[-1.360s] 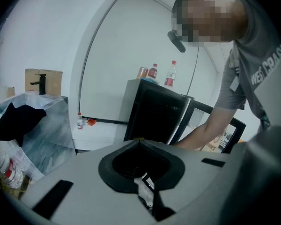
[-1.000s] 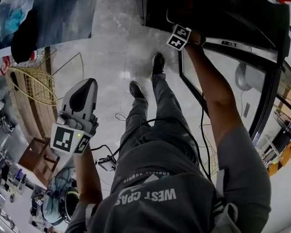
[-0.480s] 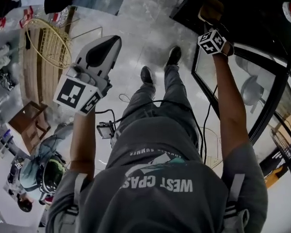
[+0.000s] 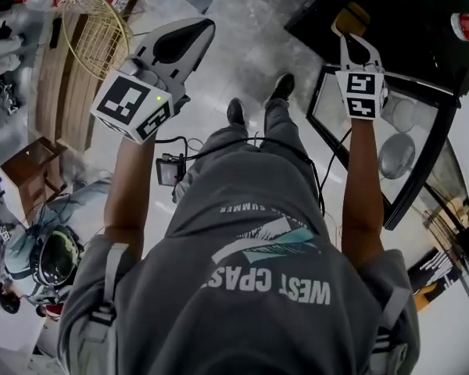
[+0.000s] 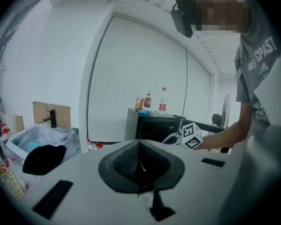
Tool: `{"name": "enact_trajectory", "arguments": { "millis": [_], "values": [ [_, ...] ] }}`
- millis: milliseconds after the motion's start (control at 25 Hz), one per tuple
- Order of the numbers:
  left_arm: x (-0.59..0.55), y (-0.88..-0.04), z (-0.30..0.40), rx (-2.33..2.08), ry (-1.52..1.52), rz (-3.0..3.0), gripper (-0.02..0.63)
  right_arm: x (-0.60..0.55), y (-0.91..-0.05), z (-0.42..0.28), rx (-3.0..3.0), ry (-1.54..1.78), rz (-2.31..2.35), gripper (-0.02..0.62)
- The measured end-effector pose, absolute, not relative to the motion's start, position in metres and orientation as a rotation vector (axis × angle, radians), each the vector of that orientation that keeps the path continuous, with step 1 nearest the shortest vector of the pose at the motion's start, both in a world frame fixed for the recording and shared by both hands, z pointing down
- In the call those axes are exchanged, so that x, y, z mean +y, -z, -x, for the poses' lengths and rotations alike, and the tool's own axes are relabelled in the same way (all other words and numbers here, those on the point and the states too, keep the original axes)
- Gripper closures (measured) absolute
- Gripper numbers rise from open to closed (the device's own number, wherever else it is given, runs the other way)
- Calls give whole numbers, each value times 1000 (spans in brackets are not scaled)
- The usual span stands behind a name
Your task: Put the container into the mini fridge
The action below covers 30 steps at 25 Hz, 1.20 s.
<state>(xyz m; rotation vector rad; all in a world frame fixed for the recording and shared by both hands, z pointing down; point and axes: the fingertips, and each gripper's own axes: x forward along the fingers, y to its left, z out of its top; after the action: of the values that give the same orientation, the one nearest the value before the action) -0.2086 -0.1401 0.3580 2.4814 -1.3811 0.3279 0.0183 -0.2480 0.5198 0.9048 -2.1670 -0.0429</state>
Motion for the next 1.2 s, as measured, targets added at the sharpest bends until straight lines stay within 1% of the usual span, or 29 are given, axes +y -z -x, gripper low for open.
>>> {"name": "enact_trajectory", "arguments": {
  "millis": [280,480,840,1000,1200],
  "values": [
    [-135,-343,217,-1406,-291,-2538,591,-211,-417,12,-2383,-12,-900,568],
    [-131,-320,226,-1401,-227,-2593,591,-191,-334,28,-2508,23,-918,568],
    [-100,-285,225,-1406,-146,-2671,591,-118,-228,29,-2715,113,-932,568],
    [-90,-277,224,-1395,-132,-2687,592,-96,-205,28,-2751,116,-934,568],
    [-85,-276,216,-1361,-128,-2707,592,-90,-202,17,-2746,94,-972,569]
  ]
}}
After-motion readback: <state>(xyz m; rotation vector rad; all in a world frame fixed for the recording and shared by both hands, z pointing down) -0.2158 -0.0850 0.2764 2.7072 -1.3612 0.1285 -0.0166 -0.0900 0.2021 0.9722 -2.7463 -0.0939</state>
